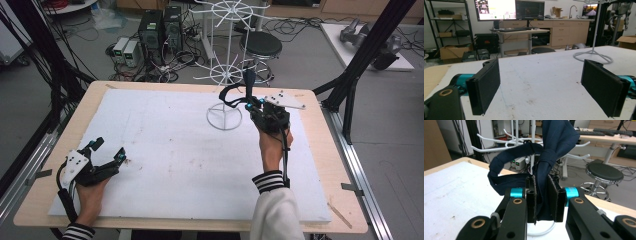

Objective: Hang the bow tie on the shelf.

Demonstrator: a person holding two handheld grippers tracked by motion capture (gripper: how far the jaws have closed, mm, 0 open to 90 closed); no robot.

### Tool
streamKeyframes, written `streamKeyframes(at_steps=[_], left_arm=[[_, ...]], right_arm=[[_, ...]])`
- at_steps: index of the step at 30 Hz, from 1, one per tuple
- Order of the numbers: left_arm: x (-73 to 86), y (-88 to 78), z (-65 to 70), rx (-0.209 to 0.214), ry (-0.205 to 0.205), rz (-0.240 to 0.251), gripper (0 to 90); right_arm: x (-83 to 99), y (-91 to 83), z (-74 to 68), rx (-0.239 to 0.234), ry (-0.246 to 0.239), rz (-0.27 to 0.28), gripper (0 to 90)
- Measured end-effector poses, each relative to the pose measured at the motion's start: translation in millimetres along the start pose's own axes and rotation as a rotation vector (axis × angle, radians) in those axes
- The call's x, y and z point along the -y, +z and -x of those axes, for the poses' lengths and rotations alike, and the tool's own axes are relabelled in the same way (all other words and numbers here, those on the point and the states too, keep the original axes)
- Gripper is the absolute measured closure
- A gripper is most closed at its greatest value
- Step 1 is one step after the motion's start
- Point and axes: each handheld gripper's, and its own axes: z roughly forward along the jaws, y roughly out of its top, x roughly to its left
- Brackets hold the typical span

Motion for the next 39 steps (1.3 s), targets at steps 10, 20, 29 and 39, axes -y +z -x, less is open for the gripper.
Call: streamKeyframes(at_steps=[10,20,29,39], left_arm=[[0.0,0.0,0.1,0.000,0.001,0.000,16.1],[-0.2,0.5,0.1,-0.002,0.002,-0.009,16.0],[-0.1,0.6,0.4,0.002,0.002,-0.005,16.0],[0.2,-0.4,0.5,0.003,0.002,0.005,16.0]], right_arm=[[4.1,8.1,1.3,-0.048,-0.003,-0.056,50.6],[8.1,5.9,-0.4,-0.011,-0.040,-0.076,10.5],[34.7,-33.5,-0.2,-0.061,-0.061,0.042,8.1],[95.9,-86.2,9.3,-0.046,-0.032,0.236,8.2]])
